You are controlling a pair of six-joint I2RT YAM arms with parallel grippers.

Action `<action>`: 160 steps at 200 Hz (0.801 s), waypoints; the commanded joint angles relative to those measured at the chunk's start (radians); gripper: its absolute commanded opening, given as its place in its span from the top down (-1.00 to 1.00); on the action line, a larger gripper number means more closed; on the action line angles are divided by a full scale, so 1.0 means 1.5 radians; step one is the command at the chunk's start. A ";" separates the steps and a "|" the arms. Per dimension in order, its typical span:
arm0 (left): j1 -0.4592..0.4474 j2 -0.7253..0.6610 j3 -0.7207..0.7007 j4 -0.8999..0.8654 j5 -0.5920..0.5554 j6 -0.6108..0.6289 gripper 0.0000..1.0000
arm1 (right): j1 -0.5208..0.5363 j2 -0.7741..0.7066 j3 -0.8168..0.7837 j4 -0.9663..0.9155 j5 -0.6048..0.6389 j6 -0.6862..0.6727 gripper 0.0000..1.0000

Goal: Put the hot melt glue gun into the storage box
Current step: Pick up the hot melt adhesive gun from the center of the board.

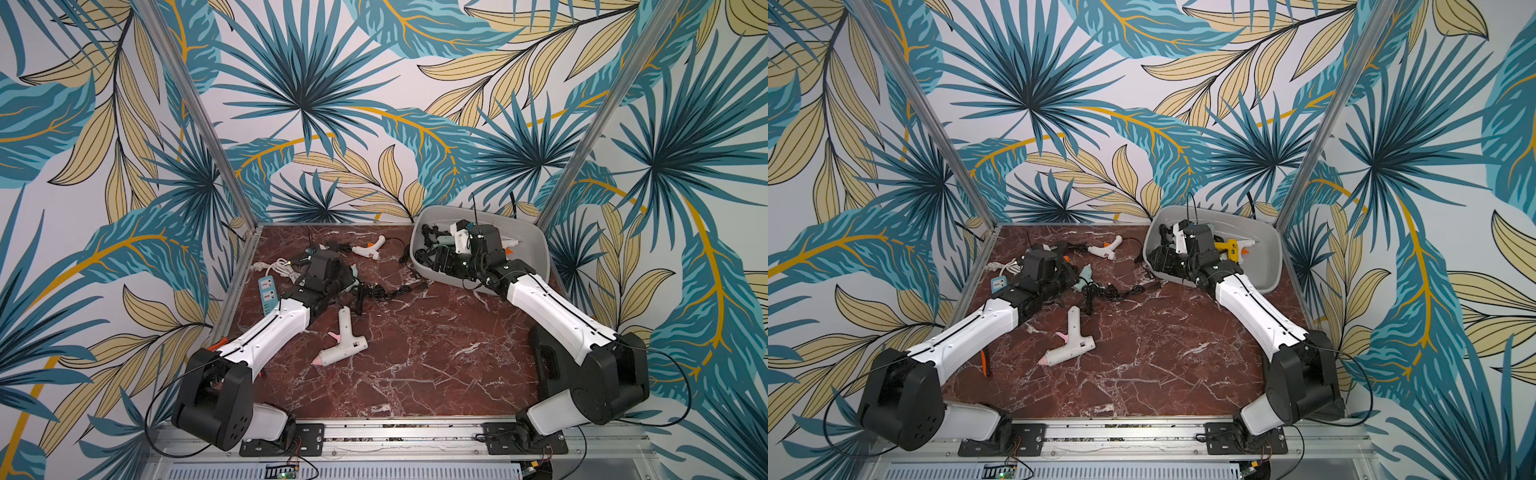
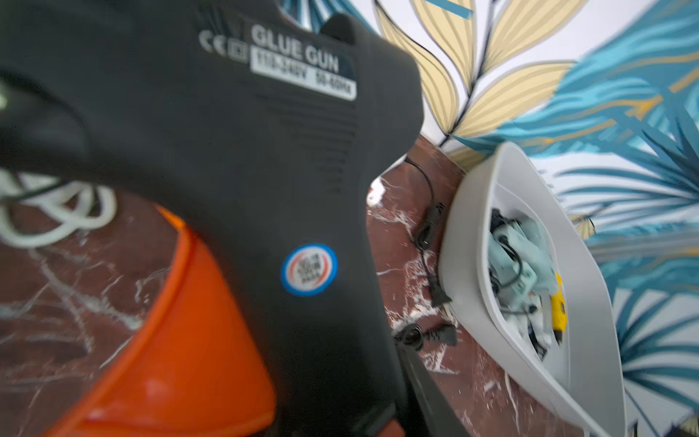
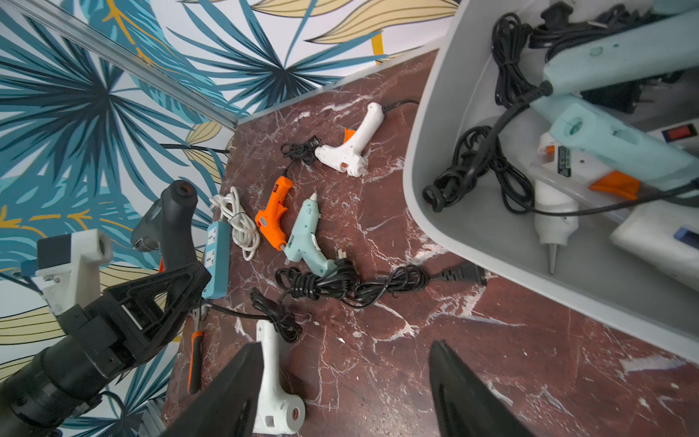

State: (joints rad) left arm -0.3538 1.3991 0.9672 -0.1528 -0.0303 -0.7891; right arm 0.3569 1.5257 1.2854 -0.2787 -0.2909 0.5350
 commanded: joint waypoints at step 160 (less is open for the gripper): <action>-0.033 0.044 0.090 0.103 0.562 0.621 1.00 | -0.001 0.082 0.224 -0.118 -0.253 -0.026 -0.53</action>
State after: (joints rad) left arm -0.4023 1.4593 1.0389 -0.0387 0.6739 0.0631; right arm 0.3561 1.6012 1.5734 -0.3817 -0.5709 0.5510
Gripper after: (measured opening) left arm 0.405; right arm 0.773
